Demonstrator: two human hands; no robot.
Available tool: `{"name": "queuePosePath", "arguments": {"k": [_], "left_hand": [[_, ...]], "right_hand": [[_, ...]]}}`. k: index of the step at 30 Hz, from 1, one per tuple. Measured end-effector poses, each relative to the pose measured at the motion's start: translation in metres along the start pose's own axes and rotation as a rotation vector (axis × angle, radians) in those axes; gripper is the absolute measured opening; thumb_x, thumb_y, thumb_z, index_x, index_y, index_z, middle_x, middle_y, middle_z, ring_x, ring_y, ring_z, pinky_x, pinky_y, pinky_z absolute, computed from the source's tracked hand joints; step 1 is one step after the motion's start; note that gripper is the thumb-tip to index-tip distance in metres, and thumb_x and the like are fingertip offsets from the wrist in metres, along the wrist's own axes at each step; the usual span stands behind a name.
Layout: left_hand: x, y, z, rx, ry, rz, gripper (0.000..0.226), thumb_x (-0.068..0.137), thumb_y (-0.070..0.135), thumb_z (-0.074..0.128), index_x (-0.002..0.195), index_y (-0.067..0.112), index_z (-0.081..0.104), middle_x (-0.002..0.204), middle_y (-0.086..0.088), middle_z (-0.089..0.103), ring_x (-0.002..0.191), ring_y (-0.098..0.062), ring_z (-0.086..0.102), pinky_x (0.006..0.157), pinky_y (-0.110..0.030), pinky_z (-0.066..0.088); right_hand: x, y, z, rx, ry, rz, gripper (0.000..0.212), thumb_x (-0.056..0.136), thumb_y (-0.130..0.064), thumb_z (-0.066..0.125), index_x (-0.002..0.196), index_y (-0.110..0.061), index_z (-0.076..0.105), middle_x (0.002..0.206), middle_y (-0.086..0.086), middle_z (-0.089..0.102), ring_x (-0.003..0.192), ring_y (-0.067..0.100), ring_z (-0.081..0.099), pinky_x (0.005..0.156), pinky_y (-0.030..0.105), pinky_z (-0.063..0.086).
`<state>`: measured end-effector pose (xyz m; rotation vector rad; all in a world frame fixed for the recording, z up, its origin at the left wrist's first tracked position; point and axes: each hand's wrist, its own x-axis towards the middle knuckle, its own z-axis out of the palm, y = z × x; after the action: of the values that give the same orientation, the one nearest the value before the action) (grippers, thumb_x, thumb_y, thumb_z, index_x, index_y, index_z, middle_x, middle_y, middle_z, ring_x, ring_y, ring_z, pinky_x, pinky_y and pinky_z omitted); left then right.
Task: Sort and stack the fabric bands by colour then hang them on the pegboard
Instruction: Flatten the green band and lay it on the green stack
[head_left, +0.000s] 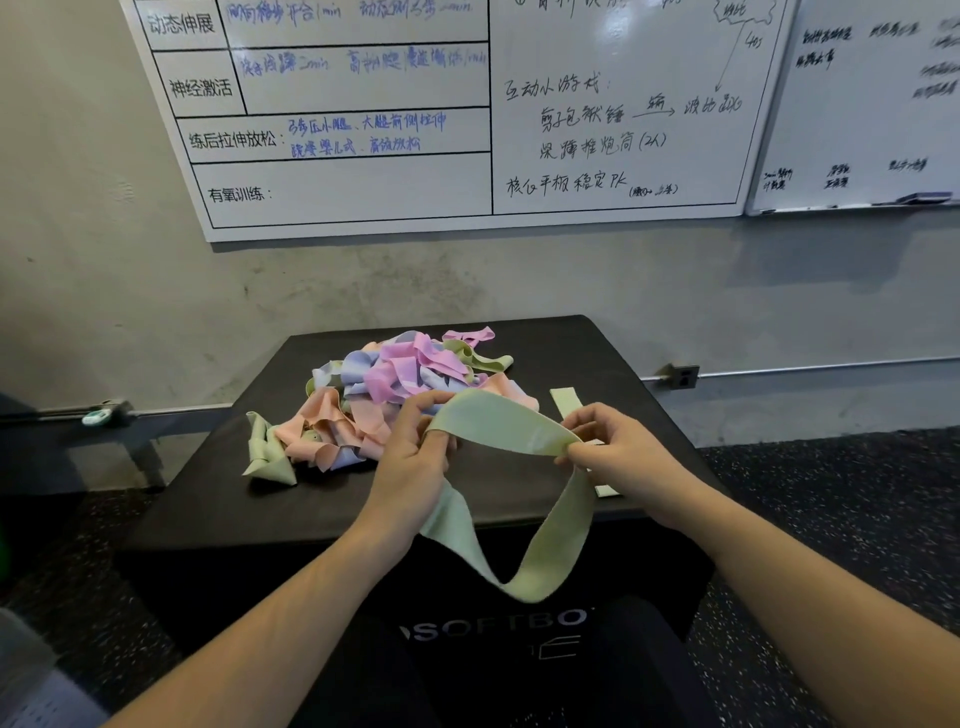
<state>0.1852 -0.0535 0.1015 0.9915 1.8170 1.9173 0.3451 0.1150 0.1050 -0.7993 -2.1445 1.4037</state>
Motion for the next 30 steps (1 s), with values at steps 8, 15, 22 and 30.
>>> {"name": "queuePosePath", "arguments": {"k": [8, 15, 22, 30], "left_hand": [[-0.002, -0.002, -0.006, 0.076, 0.013, -0.056, 0.027, 0.103, 0.019, 0.054, 0.114, 0.043, 0.062, 0.116, 0.011, 0.063, 0.092, -0.003, 0.059, 0.070, -0.014, 0.046], [-0.004, -0.016, -0.018, 0.125, -0.034, -0.118, 0.040, 0.098, 0.009, 0.056, 0.117, 0.044, 0.057, 0.118, 0.009, 0.059, 0.087, -0.002, 0.061, 0.070, -0.015, 0.050], [-0.007, -0.024, -0.021, 0.205, -0.250, -0.202, 0.057, 0.100, 0.006, 0.049, 0.123, 0.056, 0.060, 0.124, 0.031, 0.055, 0.109, 0.011, 0.056, 0.090, -0.014, 0.049], [-0.001, -0.035, -0.028, 0.218, -0.246, -0.190, 0.043, 0.101, 0.015, 0.055, 0.129, 0.047, 0.060, 0.122, 0.034, 0.050, 0.107, 0.015, 0.049, 0.081, -0.008, 0.041]], "right_hand": [[-0.003, 0.008, -0.007, 0.093, -0.085, 0.229, 0.025, 0.088, -0.035, 0.074, 0.094, -0.012, 0.081, 0.102, 0.016, 0.076, 0.099, 0.030, 0.072, 0.093, 0.045, 0.059], [-0.012, 0.004, -0.003, 0.528, -0.258, 0.254, 0.023, 0.102, -0.014, 0.053, 0.111, -0.003, 0.071, 0.101, 0.015, 0.073, 0.086, 0.023, 0.071, 0.087, 0.043, 0.057], [-0.005, 0.003, 0.009, 0.455, -0.085, 0.200, 0.039, 0.104, -0.009, 0.039, 0.112, -0.025, 0.073, 0.089, 0.009, 0.064, 0.083, 0.021, 0.062, 0.078, 0.042, 0.052], [-0.003, 0.005, -0.007, 0.249, -0.190, 0.018, 0.041, 0.081, 0.000, 0.055, 0.107, -0.024, 0.076, 0.100, 0.008, 0.073, 0.096, 0.023, 0.064, 0.101, 0.048, 0.048]]}}
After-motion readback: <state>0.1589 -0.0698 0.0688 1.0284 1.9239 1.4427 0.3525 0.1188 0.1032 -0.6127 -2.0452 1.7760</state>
